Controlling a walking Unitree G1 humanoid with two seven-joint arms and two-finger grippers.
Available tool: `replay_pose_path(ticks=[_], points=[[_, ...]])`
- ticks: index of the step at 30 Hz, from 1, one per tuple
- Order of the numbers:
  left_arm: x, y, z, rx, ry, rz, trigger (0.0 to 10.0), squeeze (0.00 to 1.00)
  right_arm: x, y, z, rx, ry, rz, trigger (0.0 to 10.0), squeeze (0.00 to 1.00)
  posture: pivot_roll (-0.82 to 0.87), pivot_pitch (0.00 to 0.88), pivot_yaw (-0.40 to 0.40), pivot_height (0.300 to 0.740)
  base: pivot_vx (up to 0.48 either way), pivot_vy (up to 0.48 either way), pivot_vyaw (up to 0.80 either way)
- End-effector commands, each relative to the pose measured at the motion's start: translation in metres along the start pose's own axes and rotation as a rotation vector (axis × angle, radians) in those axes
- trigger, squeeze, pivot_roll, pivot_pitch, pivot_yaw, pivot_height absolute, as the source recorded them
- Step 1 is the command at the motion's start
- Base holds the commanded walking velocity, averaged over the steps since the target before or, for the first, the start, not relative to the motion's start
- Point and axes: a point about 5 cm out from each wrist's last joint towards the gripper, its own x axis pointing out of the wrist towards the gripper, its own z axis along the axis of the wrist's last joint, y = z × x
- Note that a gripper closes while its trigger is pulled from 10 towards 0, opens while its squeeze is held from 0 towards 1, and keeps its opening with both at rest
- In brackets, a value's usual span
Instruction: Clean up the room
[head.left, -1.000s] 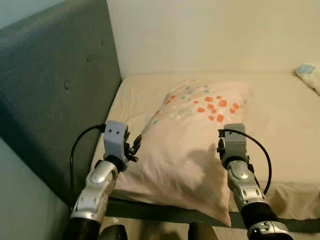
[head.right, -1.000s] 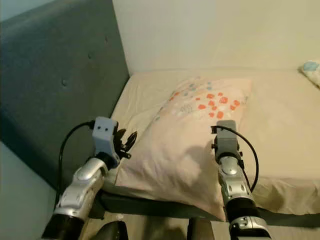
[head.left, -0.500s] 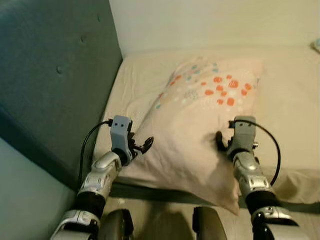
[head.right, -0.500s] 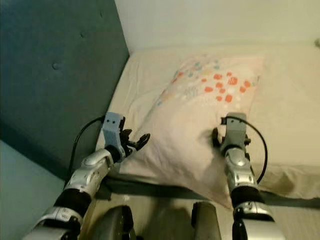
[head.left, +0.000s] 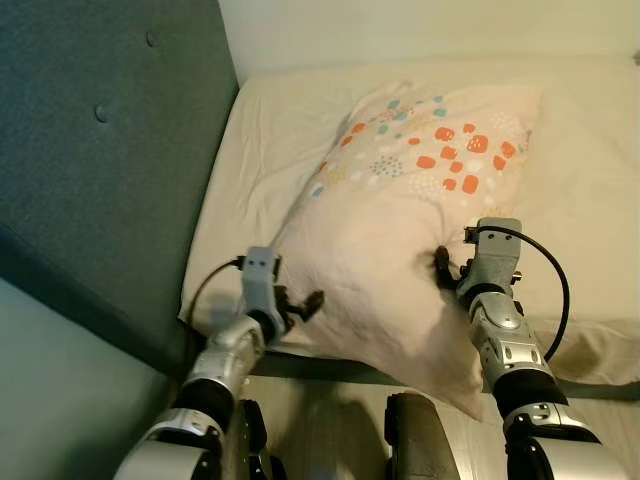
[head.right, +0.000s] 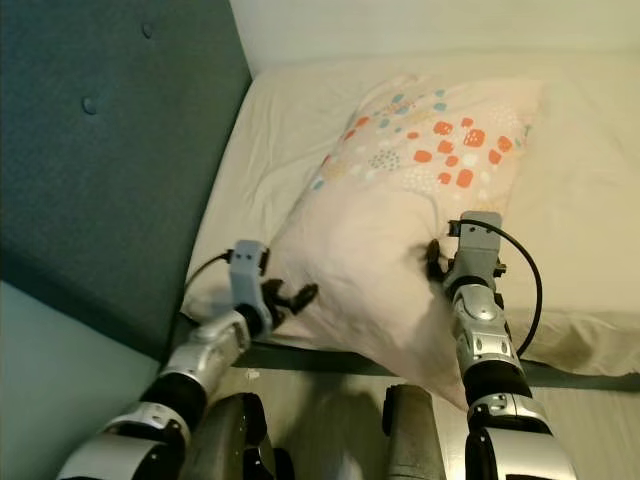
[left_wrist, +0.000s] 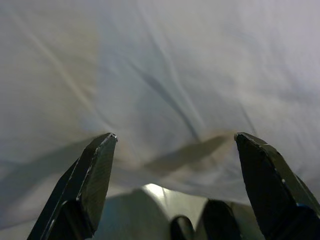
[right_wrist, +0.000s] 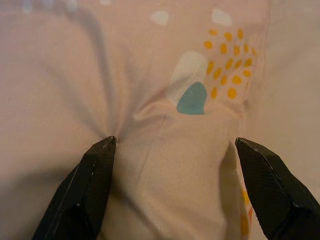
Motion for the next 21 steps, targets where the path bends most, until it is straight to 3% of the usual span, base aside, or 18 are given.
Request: replay_pose_path(ticks=[1, 5, 8, 14, 15, 16, 17, 21], points=[[0.000, -0.005, -0.014, -0.017, 0.039, 0.005, 10.0, 0.00, -0.005, 0.005, -0.007, 0.041, 0.015, 0.014, 10.0, 0.00, -0.12, 0.376, 0.105, 0.598, 0.000, 0.000, 0.00], [0.009, -0.024, -0.013, -0.010, 0.036, -0.033, 10.0, 0.00, -0.005, 0.008, 0.010, 0.076, -0.071, 0.042, 10.0, 0.00, -0.15, 0.375, 0.117, 0.598, 0.000, 0.000, 0.00], [0.011, -0.028, -0.011, -0.017, 0.025, -0.041, 10.0, 0.00, -0.006, 0.008, 0.012, 0.062, -0.077, 0.044, 10.0, 0.00, -0.16, 0.374, 0.121, 0.598, 0.000, 0.000, 0.00], [0.016, -0.037, -0.003, -0.127, -0.023, -0.077, 10.0, 0.00, -0.007, 0.004, 0.010, 0.049, -0.072, 0.025, 10.0, 0.00, -0.18, 0.371, 0.131, 0.598, 0.000, 0.000, 0.00], [0.018, -0.041, 0.000, -0.167, -0.040, -0.109, 9.3, 0.00, -0.007, 0.002, 0.009, 0.043, -0.070, 0.018, 10.0, 0.00, -0.18, 0.371, 0.131, 0.598, 0.000, 0.000, 0.00], [0.018, -0.044, 0.002, -0.188, -0.047, -0.131, 5.5, 0.00, -0.007, 0.001, 0.009, 0.037, -0.069, 0.014, 10.0, 0.00, -0.18, 0.371, 0.131, 0.598, 0.000, 0.000, 0.00], [0.018, -0.047, 0.000, -0.182, -0.039, -0.162, 0.0, 0.00, -0.008, 0.001, 0.008, 0.033, -0.066, 0.010, 10.0, 0.00, -0.18, 0.371, 0.131, 0.598, 0.000, 0.000, 0.00], [0.018, -0.052, -0.005, -0.154, -0.023, -0.208, 0.0, 0.00, -0.010, 0.000, 0.007, 0.028, -0.057, 0.007, 10.0, 0.00, -0.18, 0.371, 0.131, 0.598, 0.000, 0.000, 0.00]])
